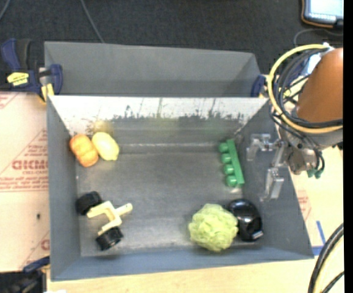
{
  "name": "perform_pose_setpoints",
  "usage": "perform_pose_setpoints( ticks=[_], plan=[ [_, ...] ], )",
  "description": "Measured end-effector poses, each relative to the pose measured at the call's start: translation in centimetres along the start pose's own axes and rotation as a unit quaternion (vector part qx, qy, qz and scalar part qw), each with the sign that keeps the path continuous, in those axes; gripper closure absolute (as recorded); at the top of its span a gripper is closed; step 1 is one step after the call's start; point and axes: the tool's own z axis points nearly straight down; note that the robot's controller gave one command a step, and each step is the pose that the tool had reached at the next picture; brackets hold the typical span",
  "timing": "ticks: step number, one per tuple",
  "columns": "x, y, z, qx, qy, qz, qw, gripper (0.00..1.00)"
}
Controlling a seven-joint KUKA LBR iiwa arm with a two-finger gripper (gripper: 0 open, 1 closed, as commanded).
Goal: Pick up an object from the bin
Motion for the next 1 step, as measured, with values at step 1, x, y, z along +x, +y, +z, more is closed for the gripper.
perform_pose_setpoints(
  ticks=[1],
  plan=[
    [-0.13,0.06,-0.47,0.001,-0.004,-0.002,1.0,0.0]
  ],
)
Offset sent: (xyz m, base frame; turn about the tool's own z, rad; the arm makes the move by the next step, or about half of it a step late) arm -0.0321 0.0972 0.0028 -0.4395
